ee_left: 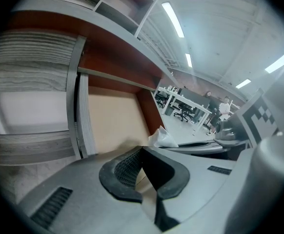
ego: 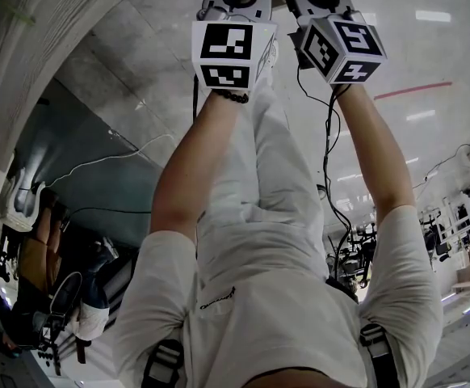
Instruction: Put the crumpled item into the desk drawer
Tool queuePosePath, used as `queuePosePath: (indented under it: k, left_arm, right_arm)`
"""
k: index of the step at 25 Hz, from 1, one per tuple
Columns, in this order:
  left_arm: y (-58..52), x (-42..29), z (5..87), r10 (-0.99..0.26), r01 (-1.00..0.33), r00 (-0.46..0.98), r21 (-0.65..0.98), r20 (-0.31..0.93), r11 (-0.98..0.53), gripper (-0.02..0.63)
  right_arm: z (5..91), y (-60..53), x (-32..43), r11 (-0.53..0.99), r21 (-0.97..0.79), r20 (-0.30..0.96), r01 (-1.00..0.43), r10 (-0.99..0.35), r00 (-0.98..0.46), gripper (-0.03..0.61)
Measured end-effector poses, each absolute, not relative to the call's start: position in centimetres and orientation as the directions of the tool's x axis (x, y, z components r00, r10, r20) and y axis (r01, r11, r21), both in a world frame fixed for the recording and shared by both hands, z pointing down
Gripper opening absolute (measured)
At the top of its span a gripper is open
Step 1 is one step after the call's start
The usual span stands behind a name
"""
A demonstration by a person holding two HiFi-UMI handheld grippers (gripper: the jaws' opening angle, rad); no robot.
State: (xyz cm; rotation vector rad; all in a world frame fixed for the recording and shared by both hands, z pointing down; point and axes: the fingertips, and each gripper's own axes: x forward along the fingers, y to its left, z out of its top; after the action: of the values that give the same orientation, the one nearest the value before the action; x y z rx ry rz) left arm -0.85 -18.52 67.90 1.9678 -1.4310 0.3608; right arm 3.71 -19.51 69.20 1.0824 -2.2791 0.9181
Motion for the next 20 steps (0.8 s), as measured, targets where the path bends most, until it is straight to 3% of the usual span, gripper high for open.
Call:
queuePosePath:
  k: [20]
  left_arm:
    - [-18.48,-1.30,67.87,-0.740,-0.916,0.363,0.361,0.566,-0.173,0.002]
  right_arm:
    - [69.55,-19.34,3.56,0.468,-0.375,0.634,-0.800,-0.500,-0.590,0.126]
